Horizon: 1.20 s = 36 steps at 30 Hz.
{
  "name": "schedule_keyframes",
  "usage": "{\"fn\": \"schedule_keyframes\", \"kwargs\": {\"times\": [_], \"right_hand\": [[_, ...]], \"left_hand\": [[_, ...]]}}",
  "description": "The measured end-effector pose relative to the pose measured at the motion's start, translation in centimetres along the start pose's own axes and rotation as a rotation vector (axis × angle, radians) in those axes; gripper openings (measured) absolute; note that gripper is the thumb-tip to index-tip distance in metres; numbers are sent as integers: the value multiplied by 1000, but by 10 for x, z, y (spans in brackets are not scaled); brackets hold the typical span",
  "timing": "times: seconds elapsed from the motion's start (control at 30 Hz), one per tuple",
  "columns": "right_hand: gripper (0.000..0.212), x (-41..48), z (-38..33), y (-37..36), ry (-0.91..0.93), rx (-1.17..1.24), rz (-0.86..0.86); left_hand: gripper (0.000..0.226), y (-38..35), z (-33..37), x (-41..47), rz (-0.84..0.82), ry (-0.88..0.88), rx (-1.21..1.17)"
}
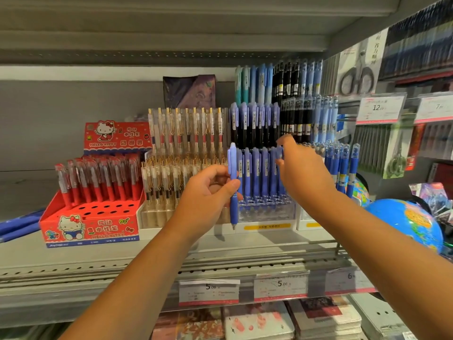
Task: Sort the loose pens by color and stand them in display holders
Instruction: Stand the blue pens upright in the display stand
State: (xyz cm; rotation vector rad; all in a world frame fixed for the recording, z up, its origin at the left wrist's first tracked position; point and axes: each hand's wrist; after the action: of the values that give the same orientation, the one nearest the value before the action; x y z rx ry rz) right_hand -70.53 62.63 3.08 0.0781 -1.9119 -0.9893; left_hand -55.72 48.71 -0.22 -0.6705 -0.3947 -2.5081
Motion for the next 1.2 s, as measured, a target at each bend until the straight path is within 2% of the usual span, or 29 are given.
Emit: {"fn": "schedule_keyframes", "kwargs": {"times": [0.2,0.3,0.4,0.57,0.67,1.2], "right_hand": [[45,0,3,-6,-14,-51,-21],[46,-1,5,-5,-12,-58,-30],[49,-5,6,-5,-11,-64,-41],[78,-8,8,-5,6,-106,-46],[86,-8,10,-4,20,-134,-74],[70,-7,4,10,-49,-203,-126]], "left_hand": [[21,0,0,0,-32,6,-60],[32,1,-2,2,-56,19,-72],[34,2,-3,2,-63,38,-74],[22,1,-2,-1,-55,46,-35],[25,0,2,-4,-71,39,0],[29,-1,9,-8,-111,120,20]]}}
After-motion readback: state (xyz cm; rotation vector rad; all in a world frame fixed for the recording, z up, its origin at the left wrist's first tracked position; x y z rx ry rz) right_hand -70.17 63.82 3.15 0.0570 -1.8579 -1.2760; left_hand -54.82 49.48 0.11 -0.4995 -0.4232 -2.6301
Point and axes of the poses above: each hand's wrist, its own x-axis towards the middle knuckle, its own y-axis out of the back of the hand, z = x × y, and after that the axes turned 4 degrees about x, right-handed
